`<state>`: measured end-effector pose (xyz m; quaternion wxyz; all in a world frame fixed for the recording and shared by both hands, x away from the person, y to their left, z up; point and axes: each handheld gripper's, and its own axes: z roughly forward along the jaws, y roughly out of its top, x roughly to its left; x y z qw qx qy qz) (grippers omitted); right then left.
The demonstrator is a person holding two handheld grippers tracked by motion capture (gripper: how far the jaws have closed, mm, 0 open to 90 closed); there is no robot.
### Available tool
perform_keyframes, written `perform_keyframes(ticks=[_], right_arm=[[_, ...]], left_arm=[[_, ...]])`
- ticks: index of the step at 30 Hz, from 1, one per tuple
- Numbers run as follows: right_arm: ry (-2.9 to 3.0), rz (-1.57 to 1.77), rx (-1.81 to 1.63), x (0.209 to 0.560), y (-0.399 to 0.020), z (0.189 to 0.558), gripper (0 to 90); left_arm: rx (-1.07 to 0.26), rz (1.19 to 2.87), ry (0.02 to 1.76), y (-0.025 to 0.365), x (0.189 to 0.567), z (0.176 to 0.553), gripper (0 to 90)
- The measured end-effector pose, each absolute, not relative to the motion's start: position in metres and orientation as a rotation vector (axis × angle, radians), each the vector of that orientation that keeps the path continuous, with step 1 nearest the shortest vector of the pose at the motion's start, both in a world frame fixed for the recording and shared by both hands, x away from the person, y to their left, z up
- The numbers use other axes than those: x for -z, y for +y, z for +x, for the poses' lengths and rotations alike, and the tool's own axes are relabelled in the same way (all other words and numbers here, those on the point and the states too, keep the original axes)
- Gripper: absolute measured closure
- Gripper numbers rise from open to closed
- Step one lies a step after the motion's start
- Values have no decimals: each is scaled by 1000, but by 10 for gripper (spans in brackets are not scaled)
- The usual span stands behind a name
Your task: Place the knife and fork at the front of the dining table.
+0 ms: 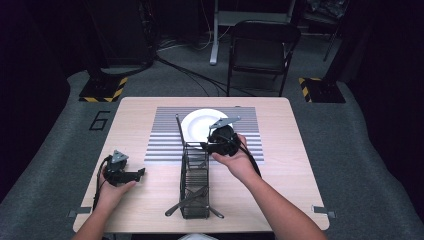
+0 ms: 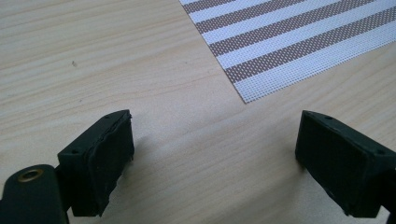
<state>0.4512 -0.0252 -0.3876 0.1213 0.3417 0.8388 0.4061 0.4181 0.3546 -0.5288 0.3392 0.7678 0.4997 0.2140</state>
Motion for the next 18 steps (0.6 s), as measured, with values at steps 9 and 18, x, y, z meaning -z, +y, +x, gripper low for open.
perform_keyframes(ticks=[9, 18], right_arm=[[2452, 998, -1177, 387, -24, 453, 699], [2431, 1007, -1186, 385, -26, 451, 817]], left_arm=[[-556, 1996, 1298, 354, 529, 418, 113], [-554, 1999, 1295, 354, 529, 418, 113]])
